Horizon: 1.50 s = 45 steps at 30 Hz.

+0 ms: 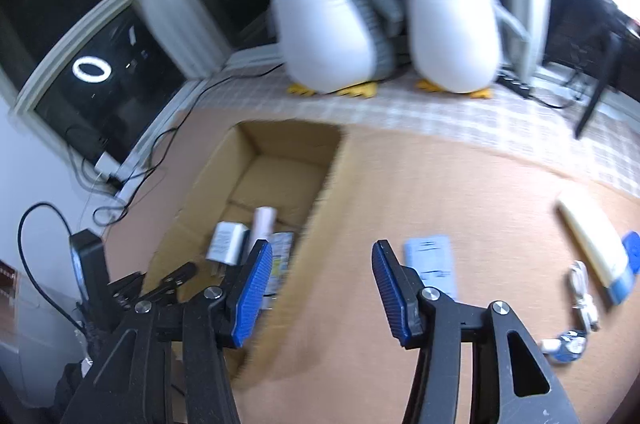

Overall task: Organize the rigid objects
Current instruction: 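Move the right gripper back to the blue phone stand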

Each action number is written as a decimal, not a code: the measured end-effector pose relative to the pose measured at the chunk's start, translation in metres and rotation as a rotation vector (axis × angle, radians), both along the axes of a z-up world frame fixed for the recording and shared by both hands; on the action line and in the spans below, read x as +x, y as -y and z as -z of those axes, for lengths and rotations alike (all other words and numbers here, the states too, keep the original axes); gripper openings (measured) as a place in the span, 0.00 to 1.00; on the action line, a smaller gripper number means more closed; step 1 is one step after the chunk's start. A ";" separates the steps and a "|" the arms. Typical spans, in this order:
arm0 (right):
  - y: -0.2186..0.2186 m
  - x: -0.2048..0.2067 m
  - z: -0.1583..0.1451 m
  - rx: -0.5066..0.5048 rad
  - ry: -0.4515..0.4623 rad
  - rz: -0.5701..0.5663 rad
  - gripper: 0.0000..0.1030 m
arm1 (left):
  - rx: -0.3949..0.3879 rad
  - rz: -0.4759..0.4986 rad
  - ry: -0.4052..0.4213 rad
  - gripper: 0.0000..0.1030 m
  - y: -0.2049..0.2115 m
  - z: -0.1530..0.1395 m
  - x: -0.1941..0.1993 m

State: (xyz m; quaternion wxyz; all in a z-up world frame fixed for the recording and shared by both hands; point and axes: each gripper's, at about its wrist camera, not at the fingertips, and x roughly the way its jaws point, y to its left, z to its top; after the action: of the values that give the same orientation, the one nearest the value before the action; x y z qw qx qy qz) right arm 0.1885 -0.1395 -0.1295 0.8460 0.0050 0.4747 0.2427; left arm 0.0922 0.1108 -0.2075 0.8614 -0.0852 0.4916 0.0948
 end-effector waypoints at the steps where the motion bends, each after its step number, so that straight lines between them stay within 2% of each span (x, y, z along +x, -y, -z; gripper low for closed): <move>1: 0.008 0.002 0.000 -0.006 0.008 0.016 0.47 | 0.001 0.000 -0.001 0.15 0.000 0.000 0.000; 3: 0.019 0.004 0.000 -0.027 0.023 0.030 0.47 | 0.001 0.000 0.000 0.15 0.000 0.000 0.000; 5: 0.026 0.005 0.002 -0.053 0.036 0.031 0.52 | 0.002 0.000 0.000 0.15 0.000 0.000 0.000; 6: 0.029 0.006 0.003 -0.064 0.039 0.033 0.59 | 0.001 0.000 0.000 0.15 0.000 0.000 0.000; 8: 0.035 0.008 0.007 -0.098 0.048 0.049 0.63 | 0.001 0.000 0.000 0.15 0.000 0.000 0.000; 17: 0.039 0.016 0.040 -0.240 0.005 0.063 0.63 | 0.007 0.001 -0.002 0.15 0.000 -0.001 0.000; 23: 0.032 0.023 0.066 -0.282 -0.042 0.066 0.63 | 0.008 0.000 -0.002 0.15 0.000 -0.001 0.000; 32: 0.014 0.029 0.084 -0.364 -0.051 0.055 0.63 | 0.007 -0.001 -0.002 0.15 0.002 -0.001 0.000; 36: 0.011 0.032 0.088 -0.381 -0.063 0.058 0.62 | 0.007 -0.001 -0.002 0.15 0.002 -0.001 0.000; 39: 0.009 0.034 0.089 -0.385 -0.072 0.053 0.55 | 0.007 -0.001 -0.002 0.15 0.002 -0.001 0.000; 44: 0.006 0.036 0.089 -0.389 -0.081 0.041 0.48 | 0.007 -0.001 -0.002 0.15 0.002 -0.001 0.000; 45: 0.005 0.036 0.089 -0.389 -0.082 0.039 0.44 | 0.008 -0.001 -0.002 0.15 0.002 -0.001 0.000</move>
State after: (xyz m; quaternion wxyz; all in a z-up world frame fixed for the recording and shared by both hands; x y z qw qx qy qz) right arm 0.2241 -0.1447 -0.2185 0.8154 -0.1394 0.5466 0.1299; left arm 0.0918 0.1092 -0.2065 0.8612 -0.0820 0.4922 0.0970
